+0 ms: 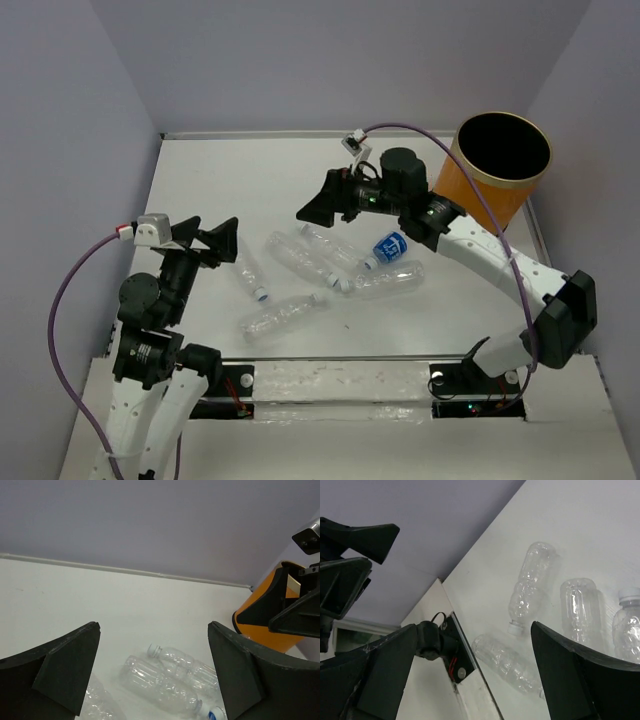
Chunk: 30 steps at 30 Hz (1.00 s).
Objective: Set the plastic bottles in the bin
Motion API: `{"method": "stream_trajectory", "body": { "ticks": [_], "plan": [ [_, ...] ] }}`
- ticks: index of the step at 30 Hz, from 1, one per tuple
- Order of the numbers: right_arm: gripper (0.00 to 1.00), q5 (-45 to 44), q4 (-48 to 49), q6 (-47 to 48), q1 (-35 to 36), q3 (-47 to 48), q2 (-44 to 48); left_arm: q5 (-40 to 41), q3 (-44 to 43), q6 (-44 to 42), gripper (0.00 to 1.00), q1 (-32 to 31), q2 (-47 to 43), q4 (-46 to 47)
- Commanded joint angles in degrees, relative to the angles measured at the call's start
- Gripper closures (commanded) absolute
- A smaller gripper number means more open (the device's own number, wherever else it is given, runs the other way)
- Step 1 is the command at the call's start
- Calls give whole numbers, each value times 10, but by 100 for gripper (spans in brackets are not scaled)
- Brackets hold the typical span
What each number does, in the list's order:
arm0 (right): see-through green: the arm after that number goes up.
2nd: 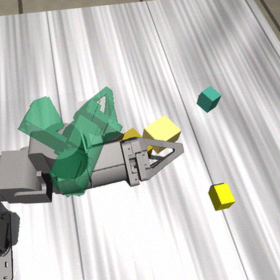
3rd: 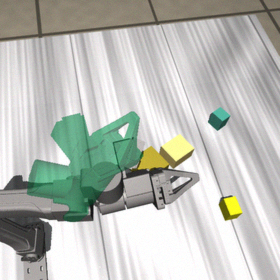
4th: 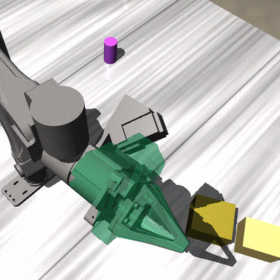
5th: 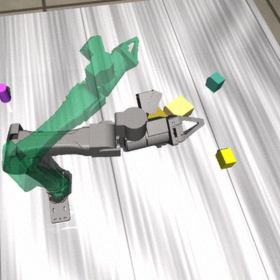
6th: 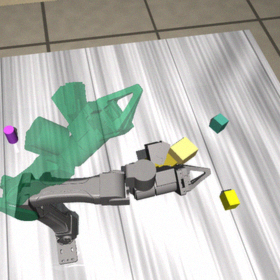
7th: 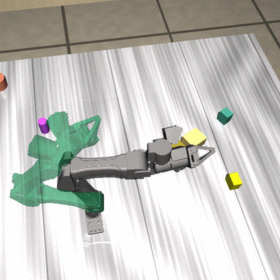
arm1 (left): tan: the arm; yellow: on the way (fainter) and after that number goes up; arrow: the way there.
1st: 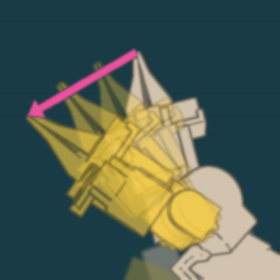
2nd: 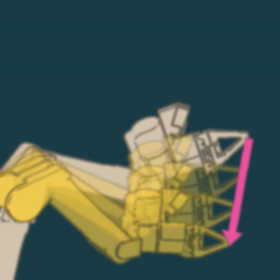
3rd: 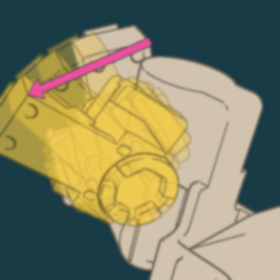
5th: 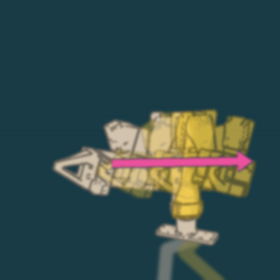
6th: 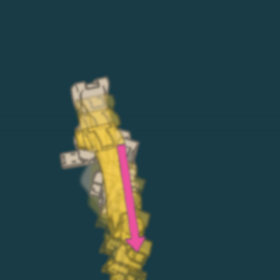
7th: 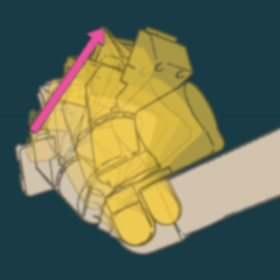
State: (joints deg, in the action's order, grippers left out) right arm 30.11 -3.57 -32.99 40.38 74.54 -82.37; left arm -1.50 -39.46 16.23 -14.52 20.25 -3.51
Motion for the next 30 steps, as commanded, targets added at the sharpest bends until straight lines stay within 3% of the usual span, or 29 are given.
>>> {"method": "stream_trajectory", "body": {
  "ticks": [1,15,30],
  "plan": [
    [0,-87,-51,63,46,109,-72,61,-26,-1,1,2,-11,0],
    [0,-253,-156,129,132,359,-328,263,-40,54,1,-12,-5,-53],
    [4,-344,-248,189,186,611,-569,320,-61,86,1,-5,15,-73]
  ]
}}
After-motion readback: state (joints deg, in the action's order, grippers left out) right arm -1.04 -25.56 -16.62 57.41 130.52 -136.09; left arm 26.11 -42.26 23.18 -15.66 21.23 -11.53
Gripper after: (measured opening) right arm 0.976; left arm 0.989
